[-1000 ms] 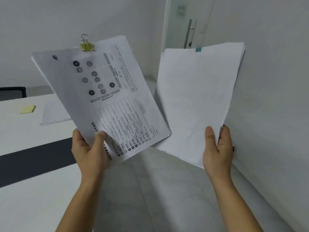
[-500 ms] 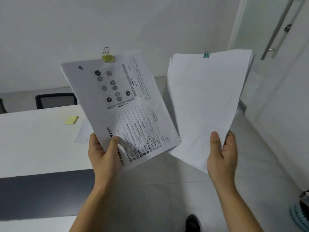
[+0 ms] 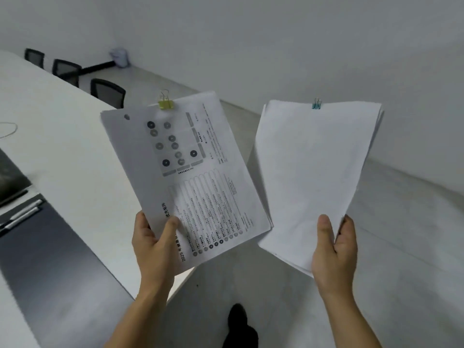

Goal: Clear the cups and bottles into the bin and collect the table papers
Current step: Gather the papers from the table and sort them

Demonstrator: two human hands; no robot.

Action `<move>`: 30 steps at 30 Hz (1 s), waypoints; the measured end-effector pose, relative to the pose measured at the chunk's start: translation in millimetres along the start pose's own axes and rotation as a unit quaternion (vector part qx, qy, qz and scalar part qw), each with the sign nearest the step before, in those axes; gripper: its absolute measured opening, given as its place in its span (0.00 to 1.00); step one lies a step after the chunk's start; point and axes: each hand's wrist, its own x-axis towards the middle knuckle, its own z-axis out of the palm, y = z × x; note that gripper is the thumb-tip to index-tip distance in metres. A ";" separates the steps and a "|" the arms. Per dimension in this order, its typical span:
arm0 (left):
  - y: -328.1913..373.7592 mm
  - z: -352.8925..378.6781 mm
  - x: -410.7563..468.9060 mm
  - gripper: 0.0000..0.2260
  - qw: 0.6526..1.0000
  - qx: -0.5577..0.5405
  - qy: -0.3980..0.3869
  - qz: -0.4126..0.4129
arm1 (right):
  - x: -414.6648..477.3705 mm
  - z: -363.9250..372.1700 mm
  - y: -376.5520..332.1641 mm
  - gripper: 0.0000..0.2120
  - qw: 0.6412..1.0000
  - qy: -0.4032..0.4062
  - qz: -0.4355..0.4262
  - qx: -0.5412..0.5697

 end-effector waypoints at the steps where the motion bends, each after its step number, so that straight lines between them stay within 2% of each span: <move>1: -7.1 15.3 17.0 0.14 1.000 0.001 0.016 -0.008 | 26.0 15.5 6.2 0.07 1.000 -0.013 -0.002 -0.004; 4: -18.5 59.3 66.9 0.13 0.998 0.003 0.065 -0.027 | 102.3 57.9 15.1 0.07 0.998 -0.057 0.003 -0.005; 12: -4.6 142.1 168.3 0.10 0.981 0.049 0.187 -0.016 | 273.3 174.5 14.7 0.06 0.980 -0.200 -0.003 0.018; 15: -8.0 162.7 190.7 0.09 0.961 0.067 0.268 -0.014 | 320.2 233.2 31.3 0.05 0.958 -0.284 0.006 0.044; 17: -15.4 177.4 194.2 0.10 0.936 0.077 0.343 -0.024 | 346.0 272.5 47.2 0.04 0.934 -0.353 0.008 0.053; 20: -27.7 206.5 184.7 0.10 0.881 0.077 0.463 -0.055 | 379.1 323.3 67.5 0.05 0.886 -0.460 0.007 0.049; 23: -43.1 234.9 162.9 0.10 0.814 0.053 0.570 -0.104 | 399.5 356.4 83.3 0.06 0.822 -0.568 0.017 0.041; 25: -59.6 250.5 150.1 0.12 0.772 0.016 0.622 -0.129 | 406.0 375.0 93.5 0.04 0.769 -0.638 0.035 0.034; 28: -85.9 274.7 125.4 0.14 0.693 -0.017 0.701 -0.167 | 400.7 400.5 110.2 0.07 0.685 -0.727 0.043 -0.002; 30: -101.9 291.9 103.9 0.12 0.645 -0.015 0.737 -0.203 | 388.8 414.0 119.9 0.06 0.629 -0.776 0.033 -0.038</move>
